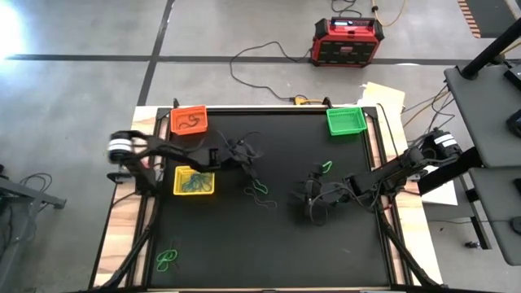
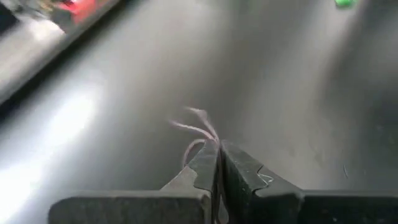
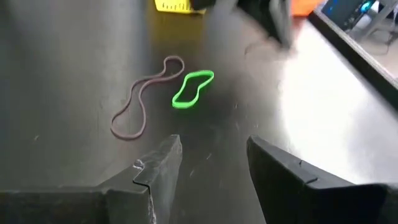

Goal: Sort rubber bands into baskets
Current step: Put the purple rubber band into the orange bin

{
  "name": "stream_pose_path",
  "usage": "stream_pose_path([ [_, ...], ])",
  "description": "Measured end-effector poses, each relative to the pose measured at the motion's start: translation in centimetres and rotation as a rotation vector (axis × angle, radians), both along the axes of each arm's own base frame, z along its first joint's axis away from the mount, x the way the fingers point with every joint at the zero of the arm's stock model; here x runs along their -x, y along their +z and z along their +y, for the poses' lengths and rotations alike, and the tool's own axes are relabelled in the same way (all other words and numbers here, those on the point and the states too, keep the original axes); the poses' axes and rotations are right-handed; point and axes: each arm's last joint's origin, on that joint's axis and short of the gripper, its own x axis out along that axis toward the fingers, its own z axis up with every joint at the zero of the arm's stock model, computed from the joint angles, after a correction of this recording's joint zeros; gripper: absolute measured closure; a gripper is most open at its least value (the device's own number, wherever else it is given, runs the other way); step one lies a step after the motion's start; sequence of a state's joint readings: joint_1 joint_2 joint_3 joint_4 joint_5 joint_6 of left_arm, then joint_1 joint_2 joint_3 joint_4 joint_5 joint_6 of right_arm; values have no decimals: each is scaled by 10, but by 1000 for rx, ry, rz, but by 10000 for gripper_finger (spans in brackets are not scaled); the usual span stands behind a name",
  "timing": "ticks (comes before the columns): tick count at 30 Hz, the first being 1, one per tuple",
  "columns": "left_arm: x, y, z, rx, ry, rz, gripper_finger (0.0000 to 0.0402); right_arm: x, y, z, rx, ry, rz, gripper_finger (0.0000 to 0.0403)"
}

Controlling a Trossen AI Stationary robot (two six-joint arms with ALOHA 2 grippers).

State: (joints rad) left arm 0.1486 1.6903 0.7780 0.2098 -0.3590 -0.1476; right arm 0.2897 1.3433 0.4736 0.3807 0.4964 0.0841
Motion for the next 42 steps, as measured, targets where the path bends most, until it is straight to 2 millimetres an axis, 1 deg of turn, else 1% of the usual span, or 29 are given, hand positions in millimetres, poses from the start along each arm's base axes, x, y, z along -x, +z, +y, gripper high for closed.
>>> stream_pose_path([
  [4,23,33,4,-49,67,41,401,1,-1,0,-25,-15,8,226],
  [7,44,62,14,-92,159,42,401,1,-2,0,-31,-14,9,227],
  [10,70,82,28,-120,266,82,401,1,-1,0,-33,-13,3,227],
  [12,88,99,42,-119,358,109,401,0,-1,0,-34,-13,1,227],
  [14,108,112,58,-118,490,163,401,0,-1,0,-33,-13,1,227],
  [16,126,121,76,-99,632,206,401,0,-1,0,-32,-12,1,227],
  [19,147,132,106,-23,803,187,401,0,-1,0,-29,-11,2,227],
  [20,151,133,117,9,838,177,401,0,-1,0,-32,-12,-1,227],
  [22,155,126,136,89,867,173,402,0,0,0,-50,-21,-10,227],
  [25,149,116,159,149,863,198,402,0,0,0,-72,-33,-16,227],
  [28,144,103,176,195,871,305,402,0,-1,0,-87,-41,-16,227],
  [30,143,93,184,238,882,386,402,0,0,0,-89,-40,-15,227],
  [33,142,80,192,267,896,438,402,0,0,0,-84,-37,-14,227],
  [42,150,46,207,363,973,502,402,0,-2,3,-180,14,1,227],
])
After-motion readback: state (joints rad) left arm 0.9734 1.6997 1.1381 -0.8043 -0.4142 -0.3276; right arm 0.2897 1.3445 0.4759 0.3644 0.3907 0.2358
